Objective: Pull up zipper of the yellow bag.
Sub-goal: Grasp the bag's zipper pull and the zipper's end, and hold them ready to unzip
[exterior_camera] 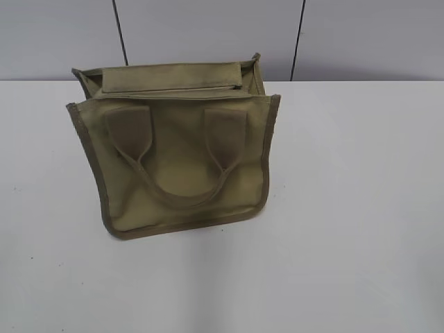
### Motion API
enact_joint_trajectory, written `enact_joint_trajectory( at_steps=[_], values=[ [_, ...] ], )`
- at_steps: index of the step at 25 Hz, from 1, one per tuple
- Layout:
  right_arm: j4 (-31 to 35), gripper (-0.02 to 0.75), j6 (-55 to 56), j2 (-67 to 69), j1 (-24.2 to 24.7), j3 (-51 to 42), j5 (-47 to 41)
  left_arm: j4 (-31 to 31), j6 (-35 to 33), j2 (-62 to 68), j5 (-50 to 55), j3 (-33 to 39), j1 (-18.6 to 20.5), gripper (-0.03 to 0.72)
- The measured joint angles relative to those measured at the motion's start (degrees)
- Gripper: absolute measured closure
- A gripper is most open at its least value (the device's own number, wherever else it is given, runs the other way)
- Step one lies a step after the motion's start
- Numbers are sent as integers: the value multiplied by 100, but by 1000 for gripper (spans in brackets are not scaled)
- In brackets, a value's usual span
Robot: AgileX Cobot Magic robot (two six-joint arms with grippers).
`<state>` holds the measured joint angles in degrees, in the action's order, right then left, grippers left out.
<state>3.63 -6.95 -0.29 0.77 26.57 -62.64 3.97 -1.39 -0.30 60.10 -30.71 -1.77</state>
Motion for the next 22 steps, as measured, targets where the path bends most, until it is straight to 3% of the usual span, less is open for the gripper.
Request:
enact_joint_trajectory(
  at_steps=[22],
  values=[
    [0,160,0,0,0,0,0,0,0,0,0,0,0,134]
  ],
)
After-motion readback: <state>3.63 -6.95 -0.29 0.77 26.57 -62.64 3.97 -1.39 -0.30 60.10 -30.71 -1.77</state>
